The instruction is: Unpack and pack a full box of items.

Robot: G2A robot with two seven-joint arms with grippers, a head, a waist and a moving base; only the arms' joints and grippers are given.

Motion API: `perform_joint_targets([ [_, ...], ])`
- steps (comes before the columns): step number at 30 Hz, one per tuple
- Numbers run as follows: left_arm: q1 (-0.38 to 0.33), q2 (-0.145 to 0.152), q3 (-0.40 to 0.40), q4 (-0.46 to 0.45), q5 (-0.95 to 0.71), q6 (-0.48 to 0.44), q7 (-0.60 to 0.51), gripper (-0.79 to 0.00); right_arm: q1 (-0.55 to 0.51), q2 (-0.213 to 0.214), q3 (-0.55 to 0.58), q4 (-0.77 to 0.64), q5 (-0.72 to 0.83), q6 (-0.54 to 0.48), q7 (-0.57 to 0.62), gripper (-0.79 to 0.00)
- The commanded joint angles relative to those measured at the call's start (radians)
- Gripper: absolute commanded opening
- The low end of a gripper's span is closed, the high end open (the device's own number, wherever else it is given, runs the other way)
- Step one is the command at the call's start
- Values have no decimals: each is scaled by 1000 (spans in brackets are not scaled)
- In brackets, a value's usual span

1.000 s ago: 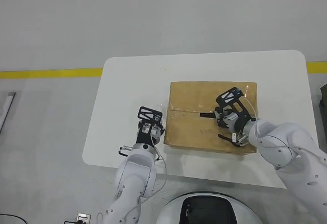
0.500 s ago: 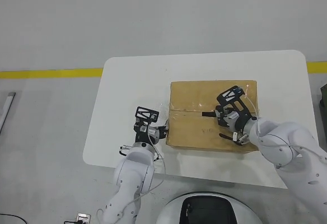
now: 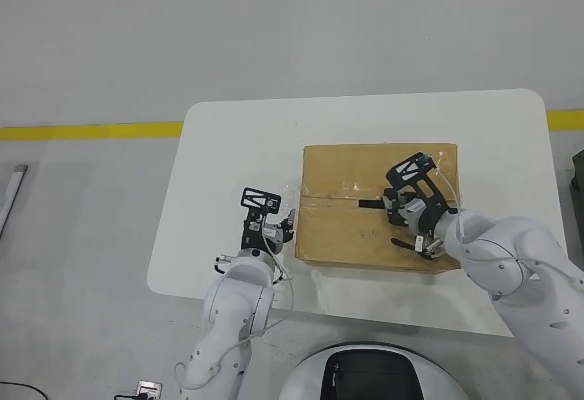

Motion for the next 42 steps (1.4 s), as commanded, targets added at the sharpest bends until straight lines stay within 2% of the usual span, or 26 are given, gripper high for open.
perform_joint_targets([
  [1, 0, 0, -6, -9, -4, -7, -5, -212, -1, 0, 2, 0, 0, -1, 1, -785],
  [2, 2, 1, -11, -16, -8, -13, -10, -175, -1, 0, 4, 1, -1, -1, 1, -785],
  [3, 5, 2, -18, -25, -11, -20, -15, -92, -1, 0, 5, 0, -1, -1, 1, -785],
  [8, 41, 11, -65, -76, -8, -72, -30, 0, -3, 0, 7, 0, 1, -2, -1, -785],
  [13, 85, 19, -109, -93, -7, -111, -18, -3, -3, 0, 8, 0, 1, -4, 0, -785],
  [17, 91, 20, -112, -81, -1, -108, -2, 0, -5, 0, 8, -1, 2, -5, 3, -785],
  [19, 84, 18, -105, -61, 2, -84, -1, -37, -6, 0, 6, -3, 1, -6, 6, -785],
  [21, 79, 11, -103, -38, -71, -26, -22, -71, -7, -1, 6, -3, 1, -6, 6, -785],
  [23, 61, 6, -113, -14, -113, 23, -57, -234, -7, -1, 6, -4, 0, -5, 6, -785],
  [26, 46, -3, -131, 10, -223, 112, -107, -296, -9, -1, 8, -7, -2, -1, 7, -785],
  [28, 42, -6, -139, 17, -271, 134, -123, -385, -11, -1, 9, -8, -3, -1, 7, -785],
  [30, 44, -9, -157, 16, -336, 160, -130, -406, -12, 0, 9, -9, -5, -1, 8, -785],
  [31, 45, -10, -165, 15, -365, 168, -130, -397, -13, 0, 10, -9, -5, -2, 8, -785],
  [34, 49, -12, -201, 11, -475, 188, -127, -256, -17, 0, 8, -11, -7, -4, 9, -785],
  [35, 50, -14, -217, 8, -529, 196, -129, -231, -18, 0, 8, -12, -8, -4, 9, -785],
  [36, 52, -15, -231, 6, -582, 198, -130, -148, -19, 0, 7, -13, -8, -5, 11, -785],
  [38, 54, -15, -256, -1, -667, 187, -130, -74, -20, 0, 7, -14, -8, -5, 11, -785],
  [42, 60, -15, -283, -1, -779, 165, -116, -52, -20, 0, 6, -16, -11, -9, 13, -785],
])
